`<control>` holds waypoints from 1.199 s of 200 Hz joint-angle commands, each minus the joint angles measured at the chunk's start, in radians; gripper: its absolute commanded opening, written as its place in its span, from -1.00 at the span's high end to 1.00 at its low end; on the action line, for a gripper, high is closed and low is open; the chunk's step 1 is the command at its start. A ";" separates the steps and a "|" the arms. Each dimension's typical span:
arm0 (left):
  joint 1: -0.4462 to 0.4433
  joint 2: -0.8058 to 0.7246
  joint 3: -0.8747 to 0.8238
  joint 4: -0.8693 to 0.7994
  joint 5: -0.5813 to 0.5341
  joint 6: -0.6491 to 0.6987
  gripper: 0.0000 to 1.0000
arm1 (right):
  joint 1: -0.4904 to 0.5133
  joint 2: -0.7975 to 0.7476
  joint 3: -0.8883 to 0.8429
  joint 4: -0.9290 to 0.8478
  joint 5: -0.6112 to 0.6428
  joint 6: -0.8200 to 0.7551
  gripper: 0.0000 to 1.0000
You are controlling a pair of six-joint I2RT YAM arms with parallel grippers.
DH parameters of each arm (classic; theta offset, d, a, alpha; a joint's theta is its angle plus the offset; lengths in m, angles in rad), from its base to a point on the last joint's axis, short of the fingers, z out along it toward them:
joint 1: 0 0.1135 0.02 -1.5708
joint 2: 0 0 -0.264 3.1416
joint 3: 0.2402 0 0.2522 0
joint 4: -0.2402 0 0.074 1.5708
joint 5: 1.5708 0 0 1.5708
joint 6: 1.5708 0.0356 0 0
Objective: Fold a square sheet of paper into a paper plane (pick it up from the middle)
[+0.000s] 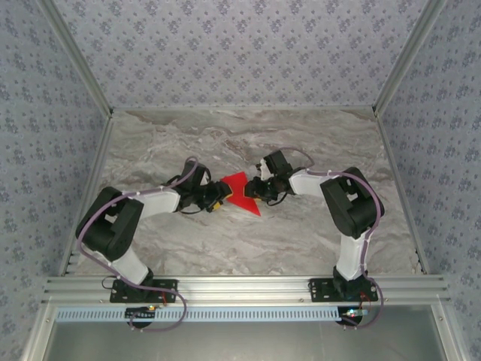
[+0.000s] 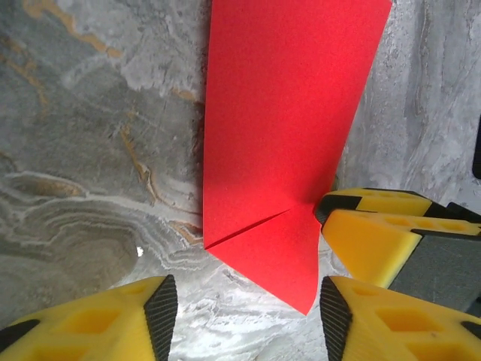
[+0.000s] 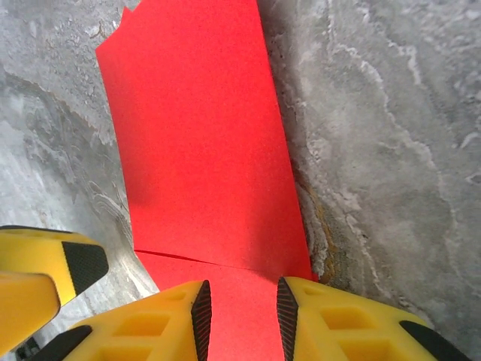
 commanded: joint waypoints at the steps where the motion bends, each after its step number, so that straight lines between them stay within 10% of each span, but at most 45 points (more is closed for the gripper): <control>1: -0.005 0.024 0.031 0.045 0.014 -0.039 -0.01 | -0.015 0.016 -0.028 0.007 -0.025 0.033 0.34; 240: -0.006 0.133 0.082 0.132 0.106 -0.056 0.49 | -0.014 0.015 -0.029 0.014 -0.057 -0.020 0.36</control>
